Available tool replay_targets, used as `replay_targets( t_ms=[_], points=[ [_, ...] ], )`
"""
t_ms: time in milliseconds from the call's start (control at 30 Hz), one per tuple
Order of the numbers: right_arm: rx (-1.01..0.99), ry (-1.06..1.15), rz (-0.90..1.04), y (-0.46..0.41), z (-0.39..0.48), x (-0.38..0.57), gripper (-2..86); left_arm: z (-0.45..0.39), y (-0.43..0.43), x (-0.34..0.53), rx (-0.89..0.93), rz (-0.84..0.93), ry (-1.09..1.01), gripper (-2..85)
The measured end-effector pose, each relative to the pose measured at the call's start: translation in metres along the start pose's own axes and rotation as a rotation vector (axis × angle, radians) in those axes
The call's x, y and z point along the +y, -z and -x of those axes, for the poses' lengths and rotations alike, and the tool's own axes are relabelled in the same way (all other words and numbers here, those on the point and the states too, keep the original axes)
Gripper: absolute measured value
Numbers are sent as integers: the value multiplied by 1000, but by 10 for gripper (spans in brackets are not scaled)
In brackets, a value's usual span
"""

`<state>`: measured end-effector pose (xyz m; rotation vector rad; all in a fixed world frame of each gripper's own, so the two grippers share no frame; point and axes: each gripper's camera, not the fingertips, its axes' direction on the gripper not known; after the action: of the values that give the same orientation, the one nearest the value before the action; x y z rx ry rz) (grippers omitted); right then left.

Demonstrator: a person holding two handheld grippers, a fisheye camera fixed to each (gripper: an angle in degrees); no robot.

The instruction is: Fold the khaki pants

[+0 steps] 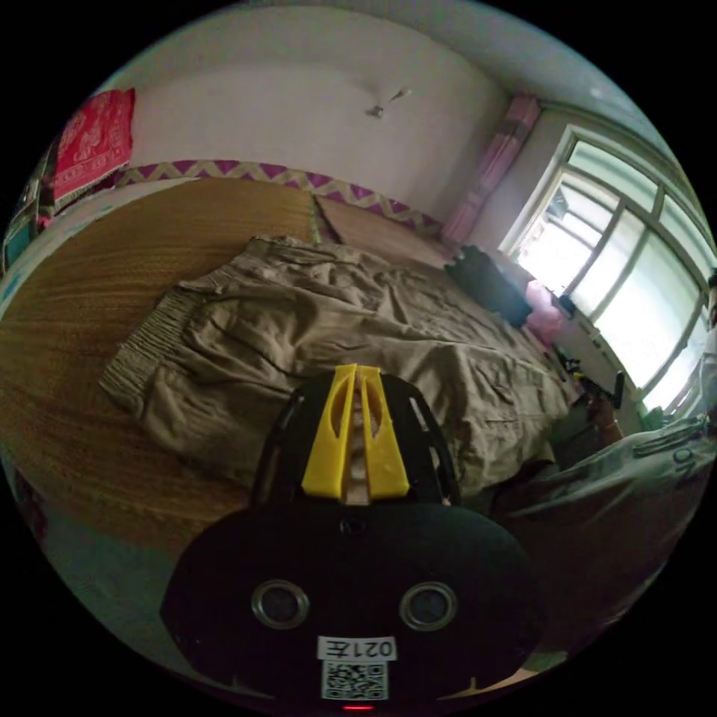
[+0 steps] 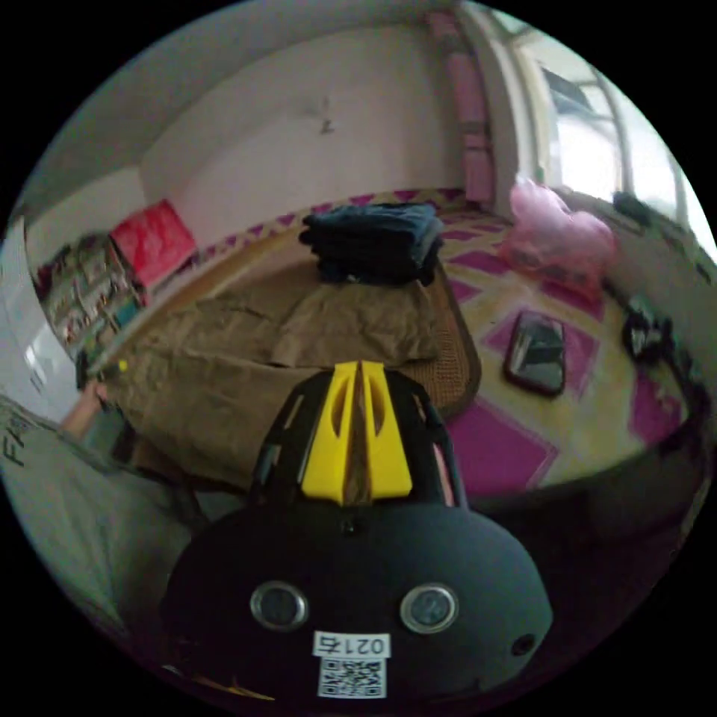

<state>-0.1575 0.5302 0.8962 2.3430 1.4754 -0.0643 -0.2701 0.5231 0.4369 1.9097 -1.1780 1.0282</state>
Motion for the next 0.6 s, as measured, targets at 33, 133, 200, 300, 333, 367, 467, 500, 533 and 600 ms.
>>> replay_targets(
  t_ms=[33,133,200,300,333,367,467,500,533,600],
  points=[
    [-17,-48,-15,13,-10,4,52,-2,5,7,14,-13,18,28],
    [-105,-295,-72,74,-59,40,71,-4,23,42,120,-59,130,62],
    [-173,-490,-88,108,-94,77,72,-4,41,71,138,-112,208,68],
    [-264,-656,-55,124,-122,115,81,-1,59,95,107,-155,283,72],
    [-288,-676,-44,124,-126,120,84,0,62,98,109,-163,297,74],
    [-347,-708,-35,123,-133,127,92,3,66,103,119,-175,320,79],
    [-513,-797,-70,118,-152,134,115,9,67,108,147,-165,345,99],
    [-560,-843,-76,114,-161,134,124,12,66,110,167,-160,356,107],
    [-583,-866,-89,113,-165,135,128,14,65,110,178,-156,363,111],
    [-671,-948,-136,108,-184,138,138,22,67,115,200,-167,385,118]
  ],
)
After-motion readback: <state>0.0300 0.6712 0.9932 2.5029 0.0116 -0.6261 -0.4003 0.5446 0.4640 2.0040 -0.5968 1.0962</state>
